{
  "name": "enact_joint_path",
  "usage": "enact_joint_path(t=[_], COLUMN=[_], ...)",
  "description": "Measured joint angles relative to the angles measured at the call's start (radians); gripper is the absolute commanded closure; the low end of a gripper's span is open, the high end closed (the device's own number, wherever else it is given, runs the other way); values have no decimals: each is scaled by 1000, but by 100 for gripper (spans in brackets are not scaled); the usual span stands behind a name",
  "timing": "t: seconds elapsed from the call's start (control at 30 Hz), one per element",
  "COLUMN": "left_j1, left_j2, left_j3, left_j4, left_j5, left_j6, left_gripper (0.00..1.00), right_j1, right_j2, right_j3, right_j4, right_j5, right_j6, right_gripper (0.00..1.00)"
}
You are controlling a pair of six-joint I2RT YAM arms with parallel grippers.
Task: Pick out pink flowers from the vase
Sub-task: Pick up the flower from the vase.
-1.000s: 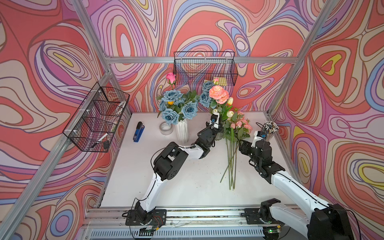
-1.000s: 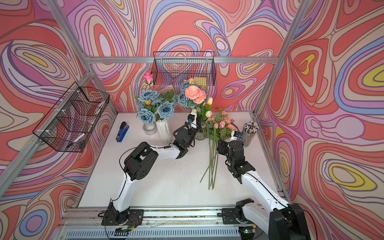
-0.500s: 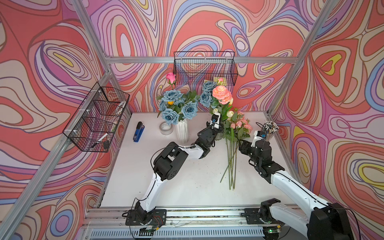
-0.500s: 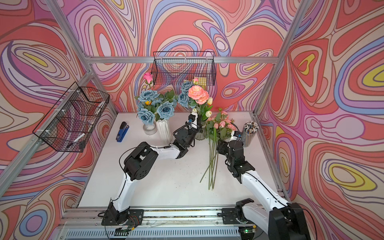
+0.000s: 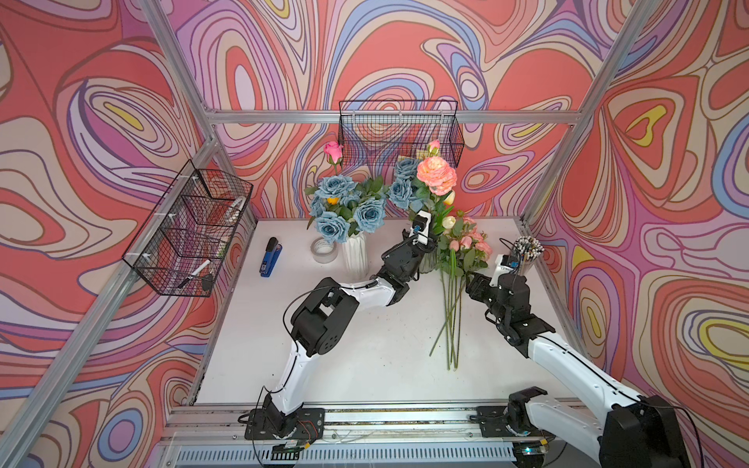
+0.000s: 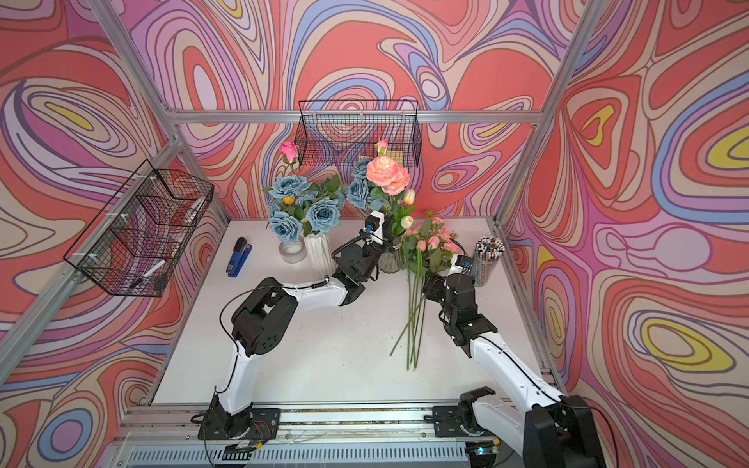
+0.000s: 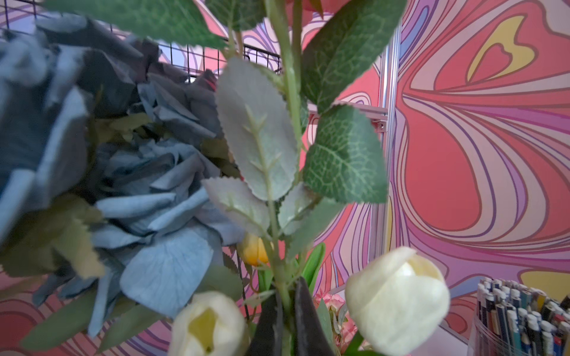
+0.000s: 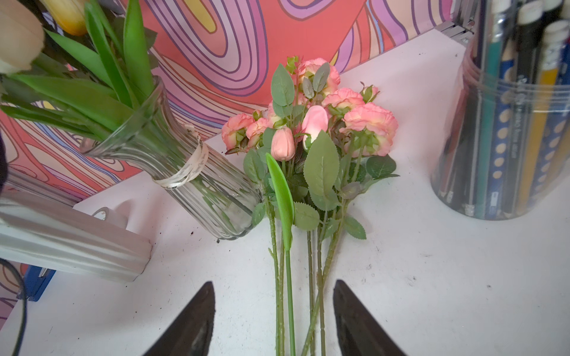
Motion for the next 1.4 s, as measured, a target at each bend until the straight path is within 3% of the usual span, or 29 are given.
enact_joint_path(t=[0.33,0.63,0.87,1.03,1.2,1.4], left_j1=[0,0,22,96,158,158], left_j2=[-78,-227,-334,-391,-442,-511], left_j3=[46,109,229,319,375,360], left_j4=[-72,-225,-427,-586,-735,-844], left_j5=[68,145,238,338,477,674], left_j6=[0,0,-56,-161,-257,-337], left_gripper=[95,96,96,99,99,100], right_j1=[0,0,0,0,0,0], right_j2=[-11,-63,-98,-100,-99,-53], right_j3=[0,61,185,288,393,533], right_j4=[-1,-45,-38,-35,-21,14], right_j5=[-1,-80,-225,-354,-510,-690], right_j6=[0,-31,-68,-105,-121,-103], right_gripper=[35,22,22,22,22,27])
